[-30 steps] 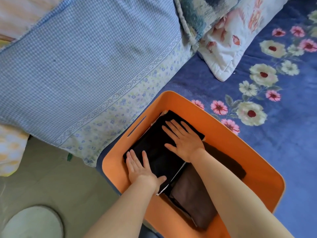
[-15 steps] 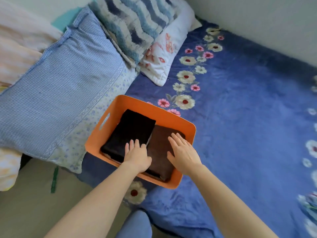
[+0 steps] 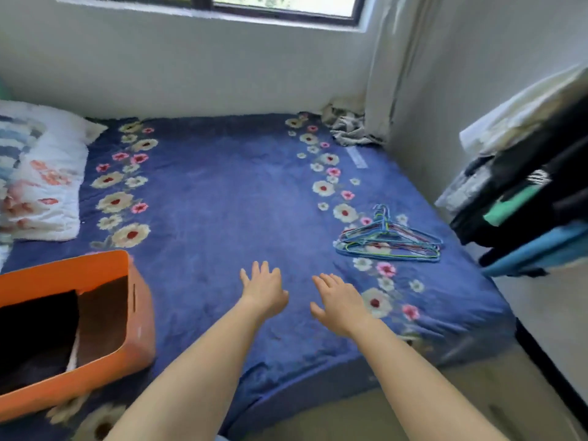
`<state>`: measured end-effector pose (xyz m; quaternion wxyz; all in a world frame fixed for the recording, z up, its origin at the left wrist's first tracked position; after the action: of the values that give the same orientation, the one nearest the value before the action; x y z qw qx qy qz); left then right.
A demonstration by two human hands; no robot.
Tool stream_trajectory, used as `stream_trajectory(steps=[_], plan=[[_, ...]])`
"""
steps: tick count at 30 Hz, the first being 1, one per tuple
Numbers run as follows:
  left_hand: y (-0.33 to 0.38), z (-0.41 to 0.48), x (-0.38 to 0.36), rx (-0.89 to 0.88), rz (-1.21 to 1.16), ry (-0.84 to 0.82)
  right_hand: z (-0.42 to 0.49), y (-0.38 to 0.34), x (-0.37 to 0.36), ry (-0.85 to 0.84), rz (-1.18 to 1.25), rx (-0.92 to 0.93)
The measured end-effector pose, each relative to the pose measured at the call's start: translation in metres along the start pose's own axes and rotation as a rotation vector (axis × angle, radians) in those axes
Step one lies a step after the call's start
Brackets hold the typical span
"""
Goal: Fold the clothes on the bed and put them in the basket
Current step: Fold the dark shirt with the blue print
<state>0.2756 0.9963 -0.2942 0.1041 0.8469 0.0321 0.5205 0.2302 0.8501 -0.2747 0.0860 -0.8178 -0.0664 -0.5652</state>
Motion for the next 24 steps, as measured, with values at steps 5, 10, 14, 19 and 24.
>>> stream_trajectory(steps=[5,10,14,19,24], plan=[[0.176,-0.01,0.012,-0.341,0.106,0.065,-0.093,0.145,0.027,0.085,0.031,-0.269],[0.324,-0.012,0.026,-0.575,0.21,0.16,-0.17,0.261,0.059,0.153,0.033,-0.483],[0.42,-0.006,0.027,-0.698,0.276,0.202,-0.207,0.341,0.082,0.224,0.028,-0.582],[0.566,0.026,0.039,-0.845,0.283,0.326,-0.236,0.47,0.115,0.303,0.016,-0.695],[0.687,0.052,0.052,-0.908,0.167,0.305,-0.248,0.576,0.138,0.365,0.079,-0.775]])
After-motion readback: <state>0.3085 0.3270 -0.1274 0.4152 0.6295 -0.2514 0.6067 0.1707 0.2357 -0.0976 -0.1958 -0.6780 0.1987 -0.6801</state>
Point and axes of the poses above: each hand's wrist, its own z-axis towards the middle knuckle, its own x-axis out of the back of the hand, y = z × x, the point moved 4 cm from there along z, towards the middle knuckle, and after that the axes turned 4 degrees about x, right-handed, at the moved point
